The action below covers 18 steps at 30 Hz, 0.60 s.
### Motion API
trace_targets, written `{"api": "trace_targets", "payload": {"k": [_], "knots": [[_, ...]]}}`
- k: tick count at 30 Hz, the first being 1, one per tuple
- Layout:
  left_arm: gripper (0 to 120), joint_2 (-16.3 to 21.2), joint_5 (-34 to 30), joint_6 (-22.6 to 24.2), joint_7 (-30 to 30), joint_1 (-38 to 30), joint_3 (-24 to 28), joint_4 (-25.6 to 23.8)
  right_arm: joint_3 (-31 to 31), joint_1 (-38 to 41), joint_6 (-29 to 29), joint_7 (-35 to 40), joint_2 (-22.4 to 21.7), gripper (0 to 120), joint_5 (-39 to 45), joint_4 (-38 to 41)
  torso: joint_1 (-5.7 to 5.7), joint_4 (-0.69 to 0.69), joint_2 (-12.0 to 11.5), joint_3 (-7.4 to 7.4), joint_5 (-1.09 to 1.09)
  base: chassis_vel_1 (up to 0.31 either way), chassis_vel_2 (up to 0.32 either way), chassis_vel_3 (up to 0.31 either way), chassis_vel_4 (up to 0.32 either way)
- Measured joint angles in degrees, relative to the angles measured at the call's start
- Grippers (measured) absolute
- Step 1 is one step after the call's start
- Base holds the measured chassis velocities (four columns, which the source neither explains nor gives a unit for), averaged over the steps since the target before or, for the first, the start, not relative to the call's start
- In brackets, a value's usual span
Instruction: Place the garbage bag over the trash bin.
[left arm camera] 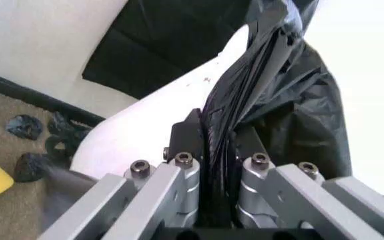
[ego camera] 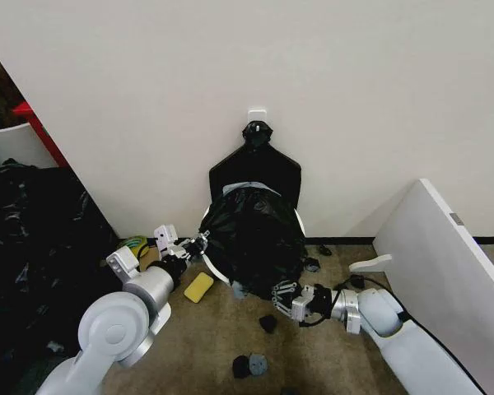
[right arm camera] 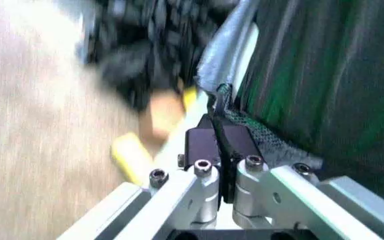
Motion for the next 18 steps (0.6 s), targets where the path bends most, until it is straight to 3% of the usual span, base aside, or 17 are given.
{"api": "trace_targets", "payload": {"k": [9, 13, 14, 18], "knots": [[5, 1.35, -0.21, 0.33, 0.10, -0.15, -0.60, -0.16, 5.77, -0.34, 0.23, 0.12, -1.80, 0, -0.07, -0.14, 0.00, 0.00, 0.00, 0.00, 0.00, 0.000, 0.000, 0.000, 0.000], [5, 1.66, 1.17, 0.05, 0.82, -0.48, -0.70, 0.31, 8.33, -1.24, 0.22, -1.09, -3.62, 19, 3.56, -0.14, 0.00, 0.00, 0.00, 0.00, 0.01, 0.000, 0.000, 0.000, 0.000], [5, 1.66, 1.17, 0.05, 0.82, -0.48, -0.70, 0.31, 8.33, -1.24, 0.22, -1.09, -3.62, 19, 3.56, -0.14, 0.00, 0.00, 0.00, 0.00, 0.01, 0.000, 0.000, 0.000, 0.000], [5, 1.66, 1.67, -0.19, 1.12, -0.99, -1.14, 0.97, 11.87, -2.30, -0.11, -13.04, -5.01, 36, 8.63, -0.56, 0.00, -0.01, 0.00, 0.00, 0.02, 0.000, 0.000, 0.000, 0.000]]}}
